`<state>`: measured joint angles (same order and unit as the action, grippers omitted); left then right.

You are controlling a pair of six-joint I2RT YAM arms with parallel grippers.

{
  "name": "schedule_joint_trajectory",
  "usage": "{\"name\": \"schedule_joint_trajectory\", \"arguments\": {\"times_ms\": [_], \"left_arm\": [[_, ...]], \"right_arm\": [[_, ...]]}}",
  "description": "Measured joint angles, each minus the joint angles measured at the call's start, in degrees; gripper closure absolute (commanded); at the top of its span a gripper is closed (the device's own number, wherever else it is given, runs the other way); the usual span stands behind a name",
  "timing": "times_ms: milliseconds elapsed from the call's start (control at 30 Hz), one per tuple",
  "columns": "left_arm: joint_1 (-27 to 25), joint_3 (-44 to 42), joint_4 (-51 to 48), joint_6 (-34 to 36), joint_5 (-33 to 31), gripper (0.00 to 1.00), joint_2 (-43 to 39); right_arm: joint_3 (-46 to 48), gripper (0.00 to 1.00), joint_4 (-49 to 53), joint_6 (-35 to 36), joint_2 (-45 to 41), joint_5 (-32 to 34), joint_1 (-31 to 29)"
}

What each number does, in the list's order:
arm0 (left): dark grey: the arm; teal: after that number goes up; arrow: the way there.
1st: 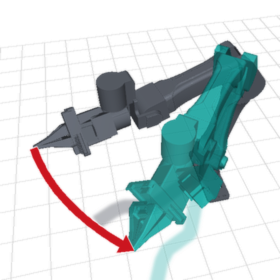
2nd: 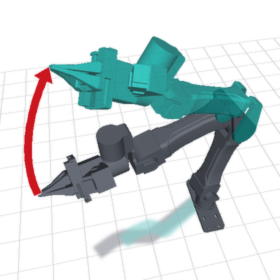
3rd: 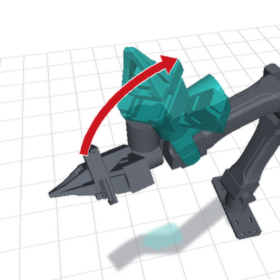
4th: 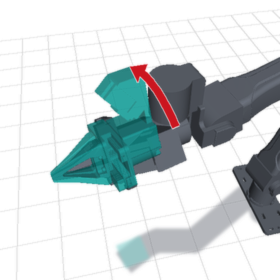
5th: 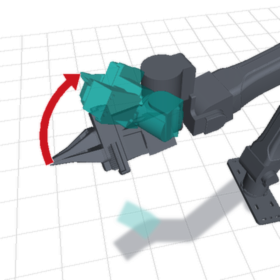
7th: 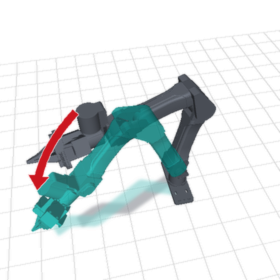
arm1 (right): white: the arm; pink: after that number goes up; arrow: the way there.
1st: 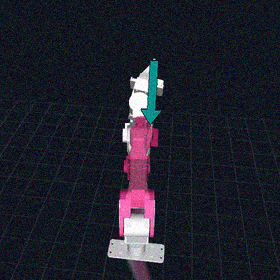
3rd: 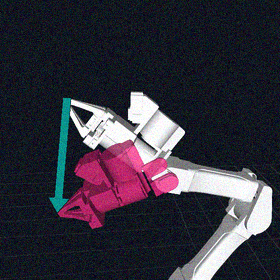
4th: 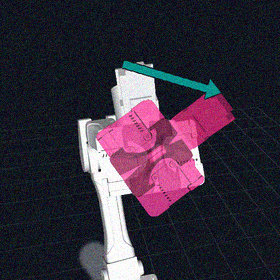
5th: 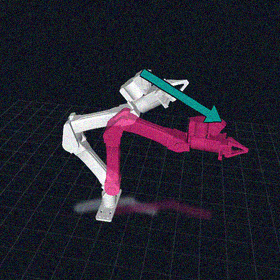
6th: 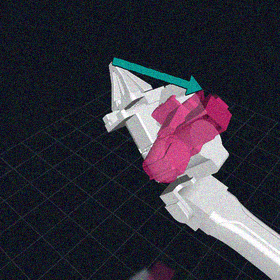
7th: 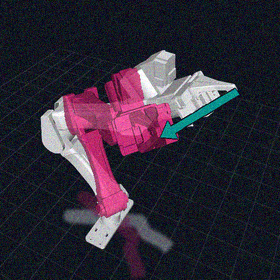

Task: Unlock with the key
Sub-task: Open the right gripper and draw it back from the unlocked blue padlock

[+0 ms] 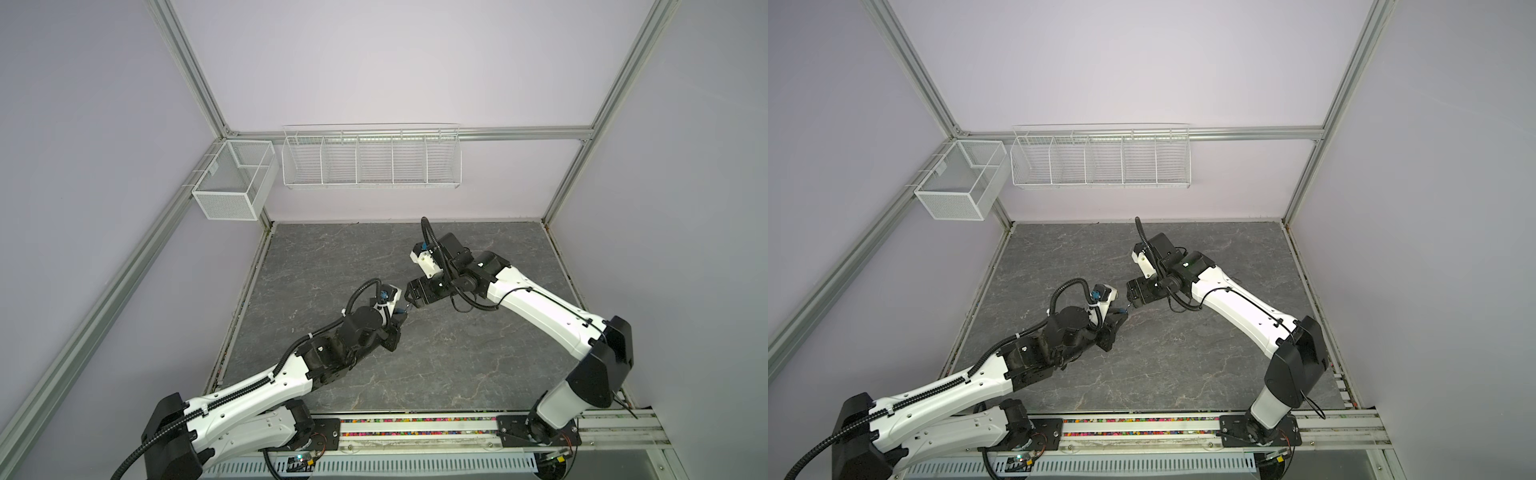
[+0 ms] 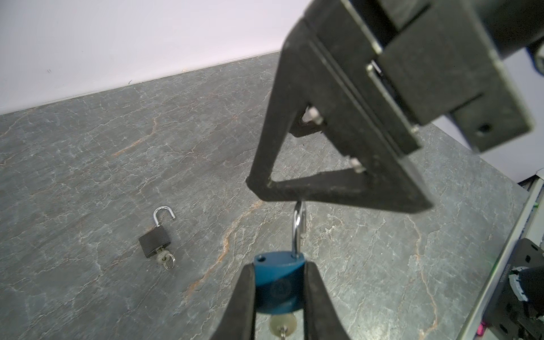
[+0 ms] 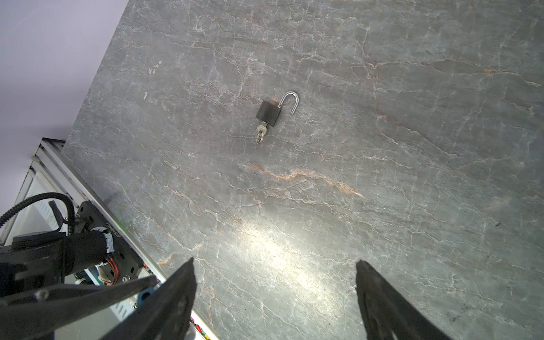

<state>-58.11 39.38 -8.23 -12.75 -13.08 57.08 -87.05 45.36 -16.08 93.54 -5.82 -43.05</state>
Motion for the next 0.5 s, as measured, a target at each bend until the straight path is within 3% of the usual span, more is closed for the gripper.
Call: {"name": "schedule_joint_trajectory", "arguments": {"times_ms": [267,500], "left_arm": [[0.0,-0.2,1.1,0.0,-0.6,1.0,0.2],[0.0,-0.2,1.1,-0.7,-0.8,1.0,1.4]], "right_arm": [[4.0,0.12,-0.3,0.1,-2.5,-4.4,0.7],[7.0,0.07,-0.7,-0.9,-7.0,-1.6,2.3]]}}
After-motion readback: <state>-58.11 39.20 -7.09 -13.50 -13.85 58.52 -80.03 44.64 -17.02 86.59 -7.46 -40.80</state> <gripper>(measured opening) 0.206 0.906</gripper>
